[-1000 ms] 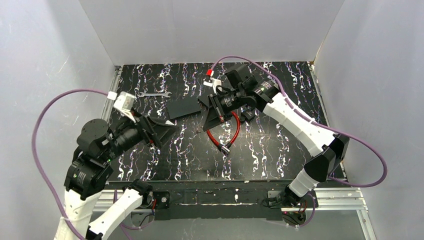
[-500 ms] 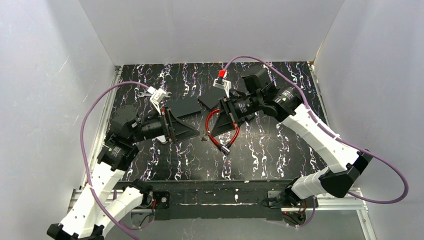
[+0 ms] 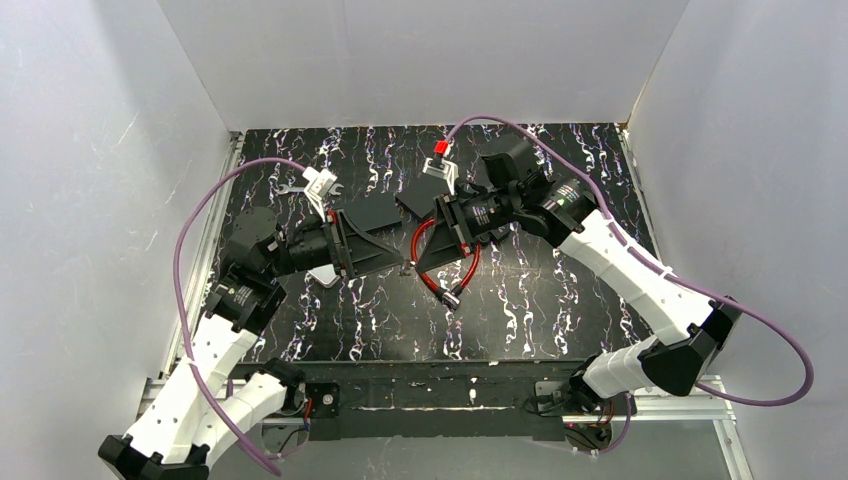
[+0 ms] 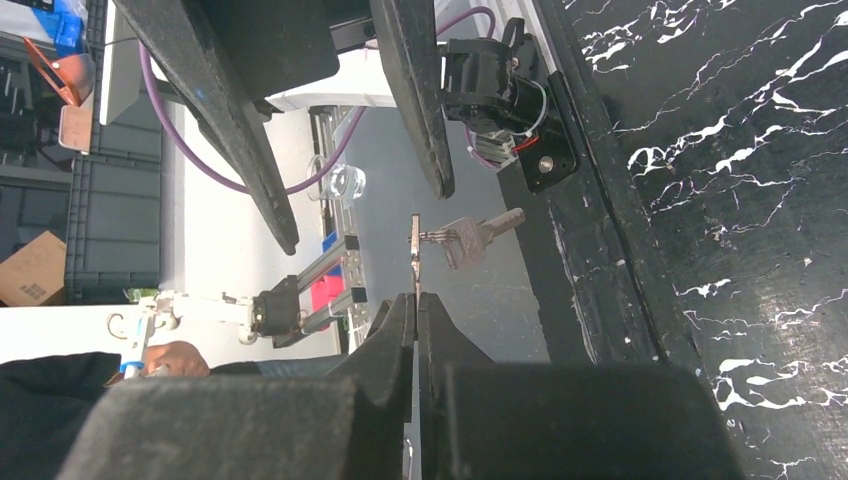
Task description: Unlock with the key
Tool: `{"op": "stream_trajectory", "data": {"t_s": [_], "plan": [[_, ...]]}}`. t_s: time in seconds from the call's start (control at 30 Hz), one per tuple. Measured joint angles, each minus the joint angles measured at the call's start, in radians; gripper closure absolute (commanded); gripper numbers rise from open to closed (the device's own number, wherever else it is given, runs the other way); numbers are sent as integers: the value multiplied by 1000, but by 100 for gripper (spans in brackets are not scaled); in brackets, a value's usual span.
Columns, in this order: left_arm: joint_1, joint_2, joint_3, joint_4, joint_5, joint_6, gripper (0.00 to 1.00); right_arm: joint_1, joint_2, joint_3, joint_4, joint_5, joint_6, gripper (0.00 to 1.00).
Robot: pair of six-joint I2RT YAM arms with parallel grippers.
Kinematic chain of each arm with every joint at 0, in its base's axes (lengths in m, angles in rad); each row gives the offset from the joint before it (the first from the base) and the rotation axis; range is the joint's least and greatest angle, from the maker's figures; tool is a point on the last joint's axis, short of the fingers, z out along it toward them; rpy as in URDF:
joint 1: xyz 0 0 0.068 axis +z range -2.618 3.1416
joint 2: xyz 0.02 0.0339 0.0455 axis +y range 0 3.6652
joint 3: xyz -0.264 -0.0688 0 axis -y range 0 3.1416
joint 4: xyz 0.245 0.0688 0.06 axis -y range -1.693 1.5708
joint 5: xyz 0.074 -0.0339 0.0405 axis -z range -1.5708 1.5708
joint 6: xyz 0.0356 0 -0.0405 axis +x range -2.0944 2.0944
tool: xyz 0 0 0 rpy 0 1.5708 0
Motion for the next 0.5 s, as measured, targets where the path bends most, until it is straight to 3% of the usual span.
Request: {"op": "stream_trajectory", "data": {"t_s": [0.27,0.5], "plan": [[-15,23,-3,3,23,-7,64,0,-1,-18,72,-14,37,99],[-17,24,-4,3,29,-9,91,0,-1,-18,99,-25,56,99]]}}
